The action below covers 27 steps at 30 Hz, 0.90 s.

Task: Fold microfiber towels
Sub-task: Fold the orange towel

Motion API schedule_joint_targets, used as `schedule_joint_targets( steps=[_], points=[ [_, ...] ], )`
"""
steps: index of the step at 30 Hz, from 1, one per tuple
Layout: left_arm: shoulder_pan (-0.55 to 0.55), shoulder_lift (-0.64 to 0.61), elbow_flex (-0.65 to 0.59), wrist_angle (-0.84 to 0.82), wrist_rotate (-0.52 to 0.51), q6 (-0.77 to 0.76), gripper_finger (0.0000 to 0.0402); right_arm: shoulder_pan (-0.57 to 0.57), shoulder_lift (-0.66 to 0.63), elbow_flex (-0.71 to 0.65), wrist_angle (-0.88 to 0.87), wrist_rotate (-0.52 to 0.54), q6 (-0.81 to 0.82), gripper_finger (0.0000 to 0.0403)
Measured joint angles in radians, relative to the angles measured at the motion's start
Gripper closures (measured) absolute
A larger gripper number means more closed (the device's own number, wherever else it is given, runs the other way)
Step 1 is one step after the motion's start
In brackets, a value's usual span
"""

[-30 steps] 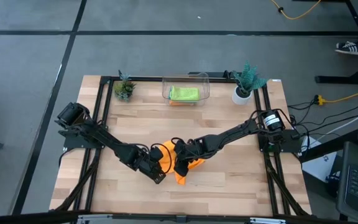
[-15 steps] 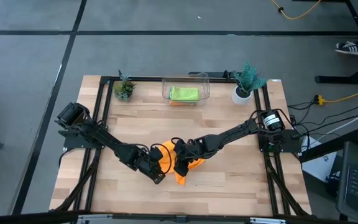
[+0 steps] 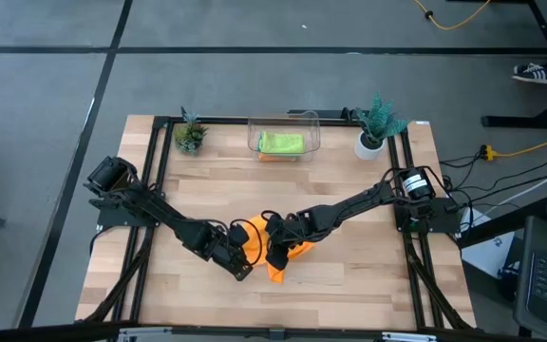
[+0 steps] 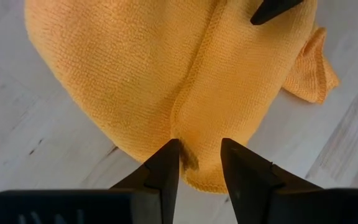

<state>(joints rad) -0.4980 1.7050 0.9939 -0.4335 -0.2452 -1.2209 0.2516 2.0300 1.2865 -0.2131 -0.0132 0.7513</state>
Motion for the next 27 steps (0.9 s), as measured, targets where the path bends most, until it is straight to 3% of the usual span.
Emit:
schedule_joint_targets(
  steps=[21,24,27],
  points=[
    [0.001,0.0,0.0,-0.01,0.04,-0.006,0.0286,0.0,0.0,0.0,0.0,-0.042,0.004,0.0246],
    [0.01,0.004,0.0,-0.029,0.109,-0.034,0.0271,0.0,0.0,0.0,0.0,-0.042,0.006,0.0246],
    [0.012,0.017,0.0,-0.031,0.085,-0.027,0.0244,0.0,0.0,0.0,0.002,-0.036,0.003,0.0246]
  ],
)
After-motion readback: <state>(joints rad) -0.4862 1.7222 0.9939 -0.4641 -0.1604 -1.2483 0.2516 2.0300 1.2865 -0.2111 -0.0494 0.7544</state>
